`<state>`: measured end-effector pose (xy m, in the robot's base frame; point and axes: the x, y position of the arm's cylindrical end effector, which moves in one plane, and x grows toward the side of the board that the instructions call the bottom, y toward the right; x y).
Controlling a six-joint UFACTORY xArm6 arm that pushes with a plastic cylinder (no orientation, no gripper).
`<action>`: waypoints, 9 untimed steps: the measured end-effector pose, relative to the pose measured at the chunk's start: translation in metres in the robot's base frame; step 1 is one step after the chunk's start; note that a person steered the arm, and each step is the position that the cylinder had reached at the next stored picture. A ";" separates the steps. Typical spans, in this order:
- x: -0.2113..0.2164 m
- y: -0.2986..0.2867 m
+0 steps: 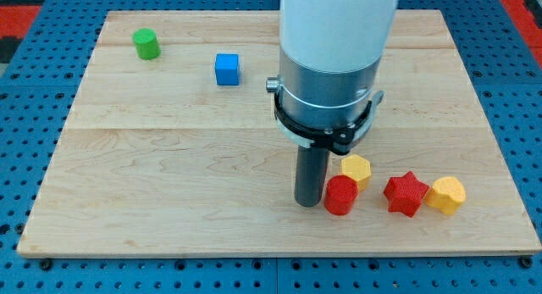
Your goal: Push the green star towards the right
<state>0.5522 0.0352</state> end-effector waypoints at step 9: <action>-0.114 0.076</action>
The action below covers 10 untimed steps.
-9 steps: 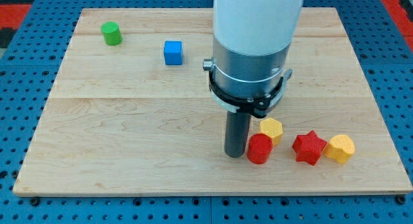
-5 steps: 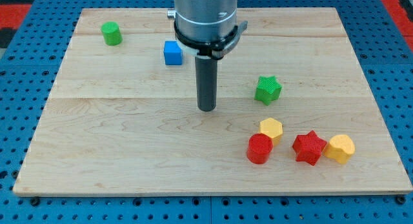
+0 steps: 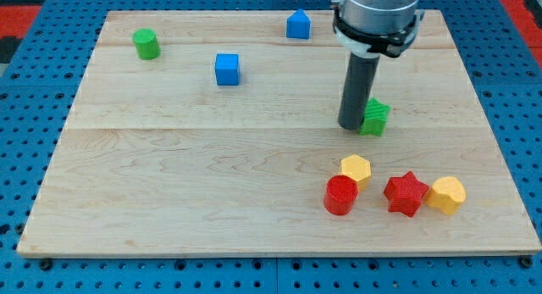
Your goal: Push the green star towards the right
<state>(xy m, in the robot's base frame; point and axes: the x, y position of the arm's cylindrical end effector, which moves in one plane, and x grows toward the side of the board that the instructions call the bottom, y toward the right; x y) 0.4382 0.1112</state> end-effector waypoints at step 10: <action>0.060 -0.088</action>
<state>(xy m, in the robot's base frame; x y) 0.4984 0.0230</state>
